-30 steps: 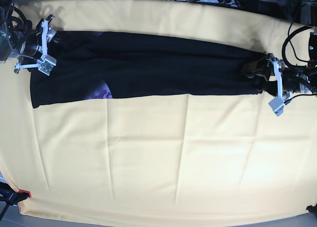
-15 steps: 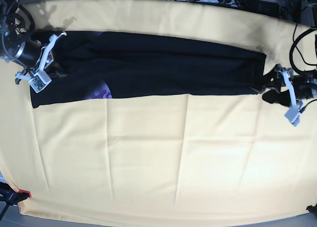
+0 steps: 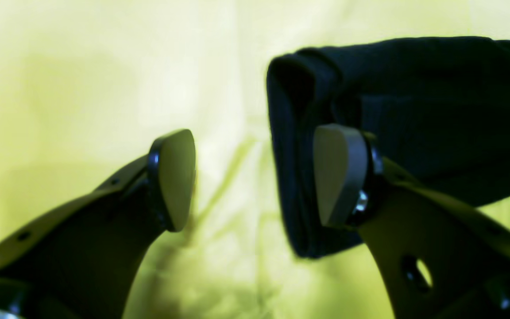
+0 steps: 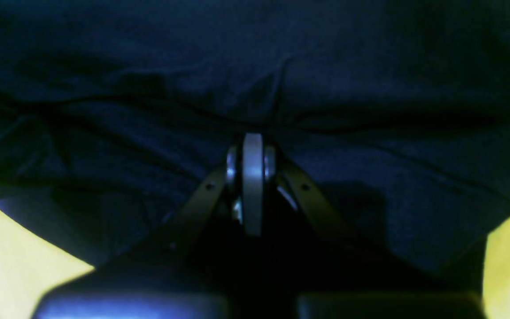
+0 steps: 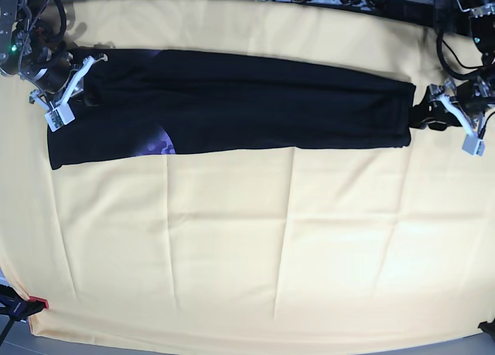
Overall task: Fold the T-shirt properly
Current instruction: 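Grasp both ends of the folded strip with both grippers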
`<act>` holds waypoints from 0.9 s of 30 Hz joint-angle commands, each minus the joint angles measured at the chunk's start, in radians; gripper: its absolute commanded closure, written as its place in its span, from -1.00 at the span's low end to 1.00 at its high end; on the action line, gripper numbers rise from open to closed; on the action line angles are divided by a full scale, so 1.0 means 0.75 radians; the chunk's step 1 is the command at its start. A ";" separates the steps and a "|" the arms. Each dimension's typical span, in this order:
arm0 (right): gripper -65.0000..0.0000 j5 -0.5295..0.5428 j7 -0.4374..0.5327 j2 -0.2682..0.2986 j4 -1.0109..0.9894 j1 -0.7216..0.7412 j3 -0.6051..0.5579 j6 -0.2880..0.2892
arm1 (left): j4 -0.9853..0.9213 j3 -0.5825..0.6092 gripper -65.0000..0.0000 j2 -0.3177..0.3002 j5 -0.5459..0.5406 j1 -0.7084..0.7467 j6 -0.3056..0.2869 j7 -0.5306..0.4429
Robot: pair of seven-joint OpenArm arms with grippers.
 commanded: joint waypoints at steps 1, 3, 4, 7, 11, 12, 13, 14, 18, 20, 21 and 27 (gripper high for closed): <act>1.00 -0.002 -0.001 0.019 0.009 0.003 0.008 -0.006 | 0.022 -0.013 -0.32 -0.009 -0.023 -0.003 -0.001 -0.026; 1.00 -0.002 -0.005 0.019 0.009 0.004 0.008 -0.006 | 0.022 -0.012 -0.32 0.036 -0.025 -0.002 -0.001 -0.026; 1.00 -0.002 -0.005 0.019 0.009 0.004 0.008 -0.006 | 0.022 -0.007 -0.32 0.056 -0.037 -0.002 -0.001 -0.026; 1.00 -0.002 -0.005 0.019 0.009 0.004 0.008 -0.005 | 0.022 0.022 -0.32 0.108 -0.048 -0.002 -0.002 -0.026; 1.00 -0.002 -0.005 0.019 0.009 0.004 0.008 -0.006 | 0.022 0.096 -0.32 0.162 -0.047 -0.002 -0.002 -0.022; 1.00 -0.002 -0.005 0.019 0.009 0.004 0.008 -0.006 | 0.022 0.117 -0.32 0.173 -0.047 -0.001 -0.002 -0.021; 1.00 -0.002 -0.005 0.019 0.009 0.004 0.008 -0.006 | 0.022 0.141 -0.32 0.181 -0.047 -0.002 -0.002 -0.022; 1.00 -0.002 -0.005 0.019 0.009 0.004 0.008 -0.006 | 0.022 0.162 -0.31 0.186 -0.048 -0.002 -0.003 -0.022; 1.00 -0.002 -0.005 0.019 0.009 0.003 0.008 -0.006 | 0.023 0.193 0.25 0.190 -0.048 -0.010 -0.009 -0.029; 1.00 -0.002 -0.005 0.020 0.009 0.004 0.008 -0.006 | 0.023 0.188 0.60 0.190 -0.048 -0.010 -0.034 -0.033; 1.00 -0.002 -0.005 0.020 0.009 0.004 0.008 -0.006 | 0.023 0.184 0.76 0.190 -0.048 -0.009 -0.034 -0.032; 1.00 0.003 -0.005 0.019 0.009 0.004 0.008 -0.006 | 0.023 0.182 1.00 0.186 -0.065 -0.014 -0.032 -0.033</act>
